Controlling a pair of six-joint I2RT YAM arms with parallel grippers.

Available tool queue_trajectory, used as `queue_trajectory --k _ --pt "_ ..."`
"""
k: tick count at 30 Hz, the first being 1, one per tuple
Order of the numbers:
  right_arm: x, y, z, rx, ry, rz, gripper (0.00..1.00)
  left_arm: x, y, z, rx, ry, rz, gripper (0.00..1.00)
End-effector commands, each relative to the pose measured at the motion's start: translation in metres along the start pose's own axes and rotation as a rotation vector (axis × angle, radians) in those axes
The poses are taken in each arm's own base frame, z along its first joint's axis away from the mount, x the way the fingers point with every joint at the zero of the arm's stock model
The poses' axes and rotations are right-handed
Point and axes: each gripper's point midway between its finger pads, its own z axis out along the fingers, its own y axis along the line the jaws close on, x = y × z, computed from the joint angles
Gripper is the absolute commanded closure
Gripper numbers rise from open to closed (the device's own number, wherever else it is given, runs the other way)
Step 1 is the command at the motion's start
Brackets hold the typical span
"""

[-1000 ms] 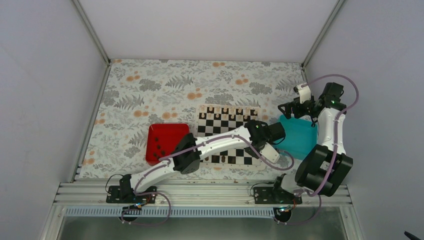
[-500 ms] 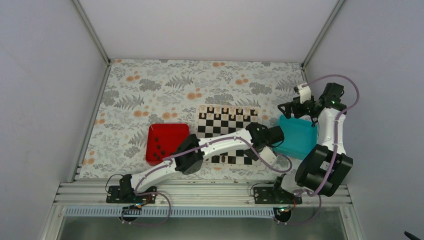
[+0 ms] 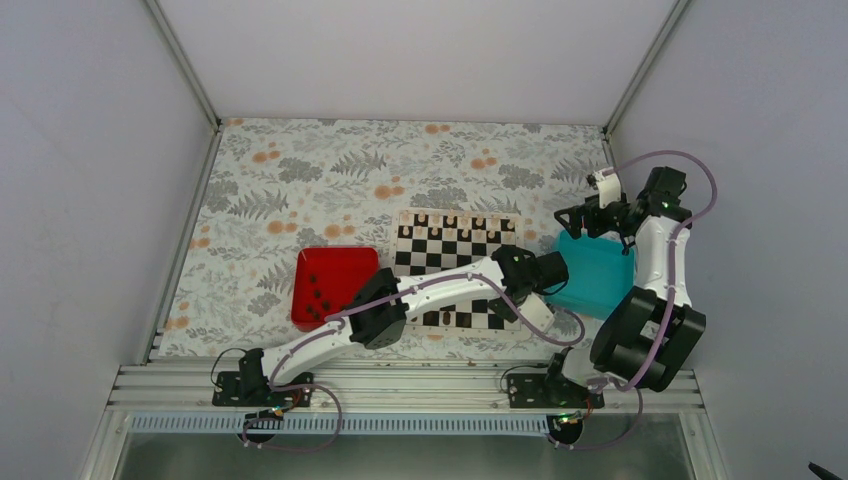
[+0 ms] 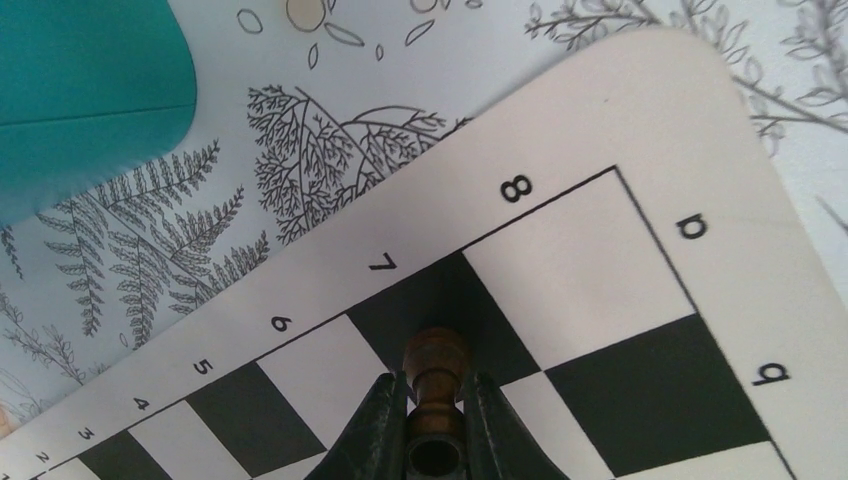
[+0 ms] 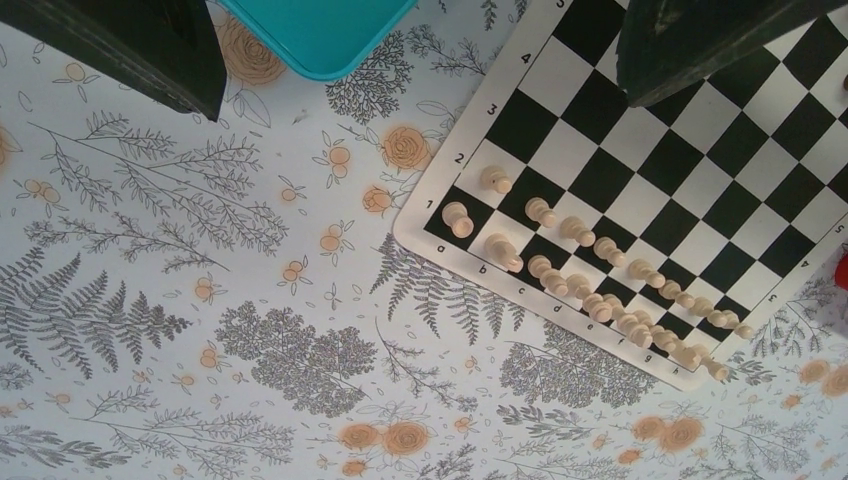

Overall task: Set up the chess pieces on the board
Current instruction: Place the chess piece on the chessboard.

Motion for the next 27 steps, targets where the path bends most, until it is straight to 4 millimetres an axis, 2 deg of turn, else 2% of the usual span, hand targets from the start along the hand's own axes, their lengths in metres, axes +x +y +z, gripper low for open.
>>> queue_trajectory --k 1,9,14,27 --pt "0.001 0.0 0.002 -0.021 -0.024 0.0 0.0 -0.018 -0.006 -0.032 -0.006 -0.05 0.013 0.92" --pt "0.001 0.001 0.001 -0.021 -0.024 0.0 0.0 -0.027 -0.014 -0.049 0.004 -0.073 0.017 0.92" --pt "0.001 0.002 0.0 -0.02 -0.022 -0.002 0.0 -0.023 -0.023 -0.043 0.04 -0.052 0.016 0.92" --pt "0.002 0.001 0.0 -0.019 -0.016 -0.006 0.0 -0.024 -0.027 -0.032 0.059 -0.052 0.026 0.92"
